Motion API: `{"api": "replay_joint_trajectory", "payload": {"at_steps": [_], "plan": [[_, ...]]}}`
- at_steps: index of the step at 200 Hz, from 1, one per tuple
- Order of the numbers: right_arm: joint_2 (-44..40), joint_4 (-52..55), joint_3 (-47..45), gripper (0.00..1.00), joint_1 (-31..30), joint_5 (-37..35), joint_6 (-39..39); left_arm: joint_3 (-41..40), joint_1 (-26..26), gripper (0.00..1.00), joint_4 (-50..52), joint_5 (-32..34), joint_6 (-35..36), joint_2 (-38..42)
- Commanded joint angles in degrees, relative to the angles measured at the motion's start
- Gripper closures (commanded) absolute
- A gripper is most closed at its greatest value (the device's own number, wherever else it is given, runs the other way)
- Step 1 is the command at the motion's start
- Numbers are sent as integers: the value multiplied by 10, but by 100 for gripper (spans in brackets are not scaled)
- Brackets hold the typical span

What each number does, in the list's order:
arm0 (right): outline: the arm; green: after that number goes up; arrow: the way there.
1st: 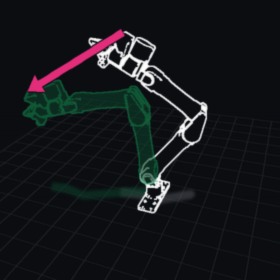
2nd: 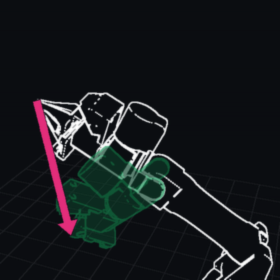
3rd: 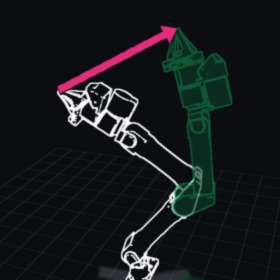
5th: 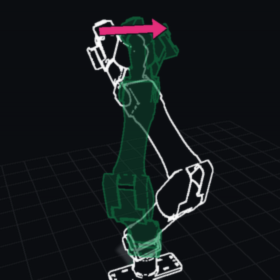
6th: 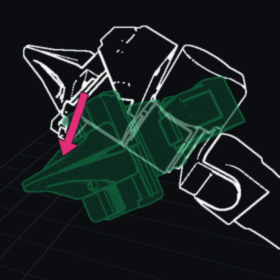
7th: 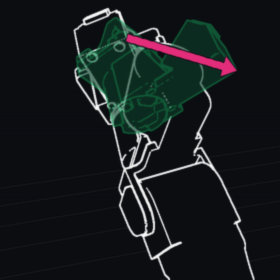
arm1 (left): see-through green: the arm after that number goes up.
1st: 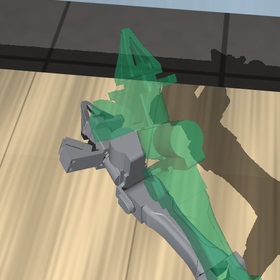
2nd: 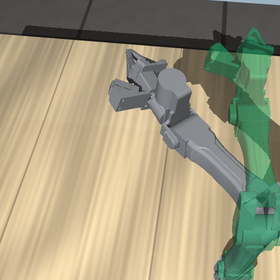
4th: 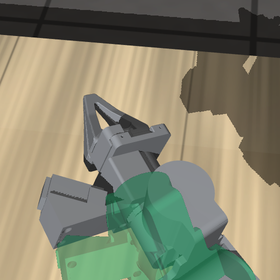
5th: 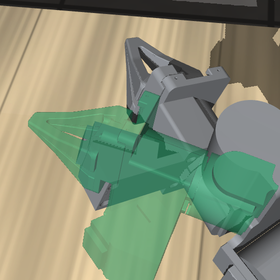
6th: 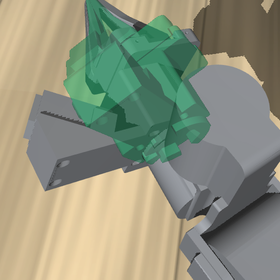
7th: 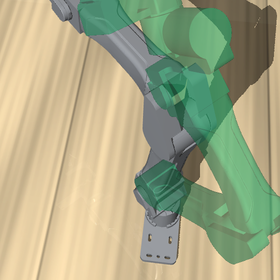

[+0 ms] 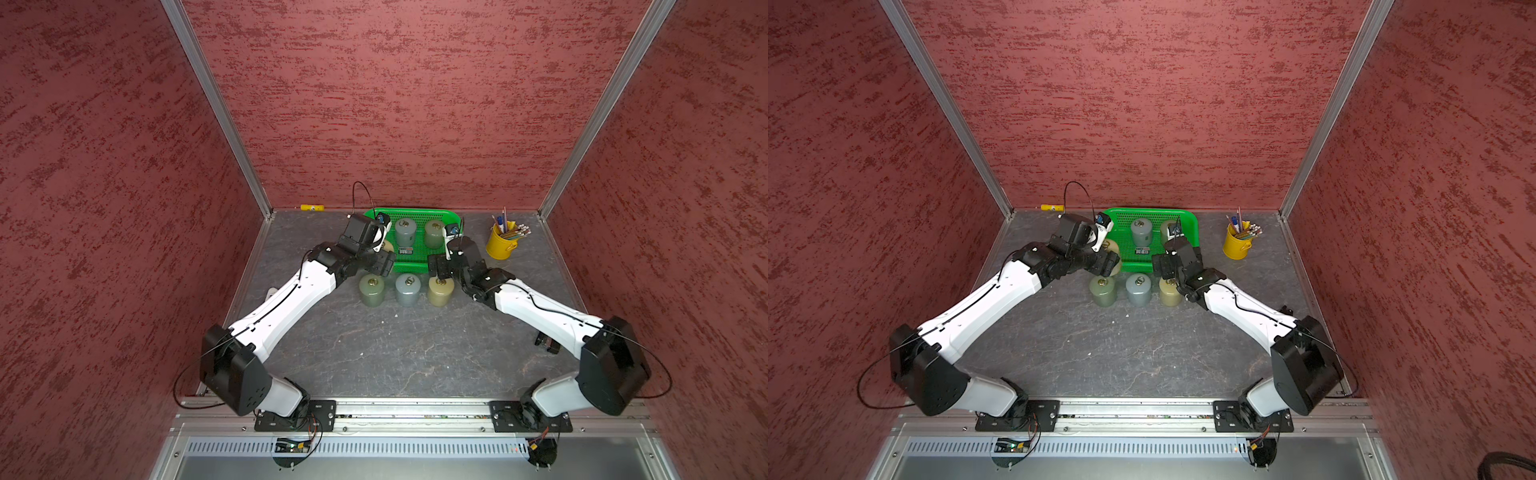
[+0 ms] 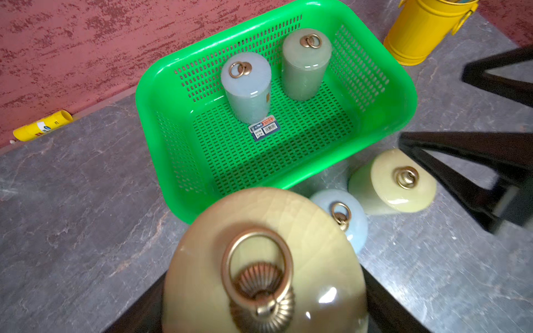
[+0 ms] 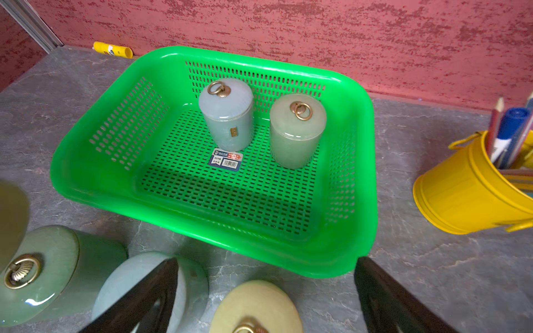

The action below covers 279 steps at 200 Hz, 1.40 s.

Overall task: Take the tea canister out of the basket
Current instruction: Pick up the tea canister from the basket, then place the tea canister at the center of the board.

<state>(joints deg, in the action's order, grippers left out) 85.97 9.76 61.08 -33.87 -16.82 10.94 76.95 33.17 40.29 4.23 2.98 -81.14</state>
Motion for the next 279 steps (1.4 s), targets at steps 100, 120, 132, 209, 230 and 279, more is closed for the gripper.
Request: {"api": "replay_joint_trajectory", "payload": {"at_steps": [100,120,132,209,230,279], "plan": [[43,-23,51,2,3,28,7,-257,171,100,-73,161,-158,195],[44,-24,51,2,3,30,11,-293,201,100,-96,204,-177,192],[43,-24,50,2,3,31,13,-312,209,100,-113,220,-189,191],[53,-24,53,2,3,36,15,-362,199,100,-168,198,-224,162],[54,-23,52,2,3,38,15,-373,191,100,-184,183,-232,159],[52,-23,50,2,3,39,17,-390,169,100,-193,165,-256,152]]}}
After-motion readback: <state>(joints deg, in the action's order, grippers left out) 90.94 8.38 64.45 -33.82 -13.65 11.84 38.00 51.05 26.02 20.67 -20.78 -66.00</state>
